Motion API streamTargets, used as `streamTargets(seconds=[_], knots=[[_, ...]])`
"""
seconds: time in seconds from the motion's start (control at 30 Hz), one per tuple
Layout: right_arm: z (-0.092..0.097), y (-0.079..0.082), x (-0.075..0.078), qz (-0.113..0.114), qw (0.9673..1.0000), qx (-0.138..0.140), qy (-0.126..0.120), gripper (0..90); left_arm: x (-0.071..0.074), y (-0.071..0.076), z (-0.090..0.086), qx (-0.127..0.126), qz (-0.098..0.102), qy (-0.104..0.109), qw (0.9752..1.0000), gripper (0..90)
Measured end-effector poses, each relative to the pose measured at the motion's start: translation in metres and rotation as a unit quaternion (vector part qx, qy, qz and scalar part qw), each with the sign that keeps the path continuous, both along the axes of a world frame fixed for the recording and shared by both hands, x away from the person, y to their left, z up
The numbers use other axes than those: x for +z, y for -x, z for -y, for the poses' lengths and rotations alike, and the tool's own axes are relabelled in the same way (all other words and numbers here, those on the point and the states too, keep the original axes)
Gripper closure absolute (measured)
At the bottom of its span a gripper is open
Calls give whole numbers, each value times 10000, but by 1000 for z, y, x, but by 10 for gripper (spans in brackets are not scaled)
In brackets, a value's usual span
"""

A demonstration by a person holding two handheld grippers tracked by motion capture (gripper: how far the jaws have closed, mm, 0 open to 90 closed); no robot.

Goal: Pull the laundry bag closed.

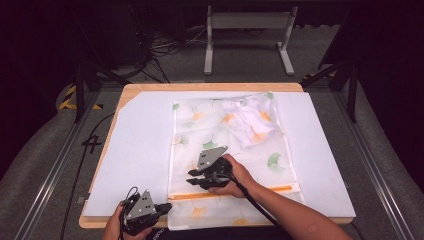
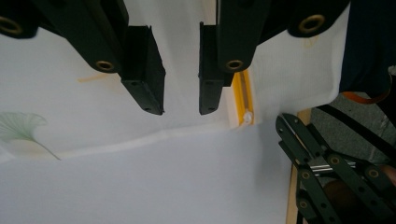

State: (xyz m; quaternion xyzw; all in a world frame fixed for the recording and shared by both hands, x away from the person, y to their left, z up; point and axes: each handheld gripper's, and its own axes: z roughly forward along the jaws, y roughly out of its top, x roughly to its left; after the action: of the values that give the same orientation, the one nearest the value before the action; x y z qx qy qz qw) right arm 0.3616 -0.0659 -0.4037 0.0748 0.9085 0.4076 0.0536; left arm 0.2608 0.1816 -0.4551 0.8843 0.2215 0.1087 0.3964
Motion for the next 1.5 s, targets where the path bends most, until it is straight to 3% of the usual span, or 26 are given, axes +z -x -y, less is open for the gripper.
streamTargets(seconds=[0.03, 0.3, 0.6, 0.7, 0.9, 1.0, 1.07, 1.2, 1.5], knots=[[-13, 1, -4, -94, 9999, 139, 36, 724, 0, 0, 1, -16, -20, -1, 10000, 879], [-47, 5, -12, -363, 9984, 420, 100, 708, -3, -3, 6, -67, -48, -7, 10000, 869], [-68, 7, -23, -629, 9951, 665, 370, 691, -4, -5, 7, -177, -5, -98, 9998, 900], [-73, 8, -29, -604, 9948, 625, 529, 690, -4, -5, 7, -170, -41, -81, 9998, 900], [-78, 4, -34, -630, 9949, 541, 569, 713, -4, -6, 7, -172, -84, -64, 9998, 900], [-78, 4, -35, -677, 9947, 552, 546, 758, -3, -5, 8, -152, -52, -123, 9998, 900], [-78, 5, -33, -665, 9952, 532, 483, 841, -3, -5, 8, -137, -54, -126, 9998, 900], [-75, 5, -32, -769, 9943, 600, 425, 887, -3, -5, 8, -131, -62, -124, 9998, 900], [-66, 5, -23, -732, 9947, 651, 325, 900, -3, -6, 8, -121, -102, -102, 9998, 900]])
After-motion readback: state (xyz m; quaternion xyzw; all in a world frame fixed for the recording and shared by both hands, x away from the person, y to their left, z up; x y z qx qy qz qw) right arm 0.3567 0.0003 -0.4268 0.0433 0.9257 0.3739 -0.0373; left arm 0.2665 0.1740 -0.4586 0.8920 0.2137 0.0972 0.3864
